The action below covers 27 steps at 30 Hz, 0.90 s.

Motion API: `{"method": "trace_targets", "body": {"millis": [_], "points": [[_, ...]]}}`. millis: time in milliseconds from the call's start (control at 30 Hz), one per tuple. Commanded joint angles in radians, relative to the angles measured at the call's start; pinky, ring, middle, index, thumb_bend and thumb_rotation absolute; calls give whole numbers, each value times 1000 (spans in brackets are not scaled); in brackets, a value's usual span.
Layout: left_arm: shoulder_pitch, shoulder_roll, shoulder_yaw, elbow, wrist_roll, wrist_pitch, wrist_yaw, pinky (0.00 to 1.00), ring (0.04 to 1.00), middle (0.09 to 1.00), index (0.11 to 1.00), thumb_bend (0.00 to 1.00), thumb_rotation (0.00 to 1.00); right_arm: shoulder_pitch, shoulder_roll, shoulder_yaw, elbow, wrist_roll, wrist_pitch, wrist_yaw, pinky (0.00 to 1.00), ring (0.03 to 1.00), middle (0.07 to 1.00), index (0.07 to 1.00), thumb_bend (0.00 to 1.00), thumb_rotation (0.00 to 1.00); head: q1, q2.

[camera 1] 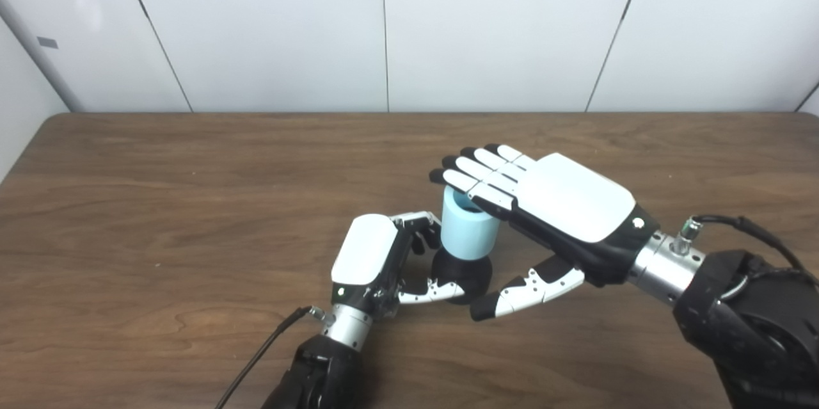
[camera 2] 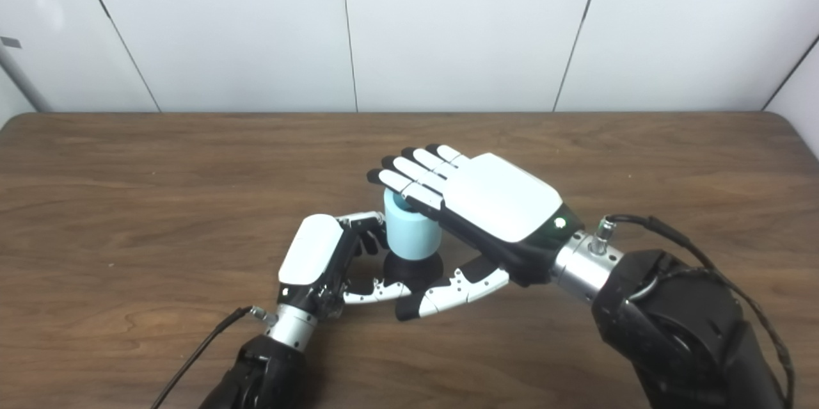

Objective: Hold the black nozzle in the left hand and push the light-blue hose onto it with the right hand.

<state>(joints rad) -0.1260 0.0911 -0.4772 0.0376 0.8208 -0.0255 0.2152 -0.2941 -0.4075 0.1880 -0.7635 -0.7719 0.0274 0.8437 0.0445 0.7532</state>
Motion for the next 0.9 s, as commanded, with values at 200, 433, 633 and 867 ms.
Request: {"method": "trace_targets", "body": {"millis": [200, 433, 633, 867], "points": [[112, -16, -41, 72, -18, 30, -51, 353, 428, 501, 494, 476, 0, 18, -12, 39, 9, -31, 0, 41, 1000, 1000, 999, 951, 663, 1000, 0, 1], [112, -11, -41, 69, -17, 30, -46, 356, 433, 505, 486, 477, 0, 62, -25, 50, 22, -43, -7, 29, 1000, 1000, 994, 932, 651, 1000, -1, 4], [112, -9, -40, 65, -23, 36, -60, 345, 428, 497, 496, 476, 0, 90, -34, 61, 28, -33, -3, 24, 1000, 1000, 993, 935, 653, 1000, -3, 4], [112, -8, -39, 64, -21, 34, -61, 327, 399, 455, 516, 471, 0, 122, -41, 69, 43, -18, -9, -3, 1000, 1000, 989, 938, 647, 1000, -2, 6]]}}
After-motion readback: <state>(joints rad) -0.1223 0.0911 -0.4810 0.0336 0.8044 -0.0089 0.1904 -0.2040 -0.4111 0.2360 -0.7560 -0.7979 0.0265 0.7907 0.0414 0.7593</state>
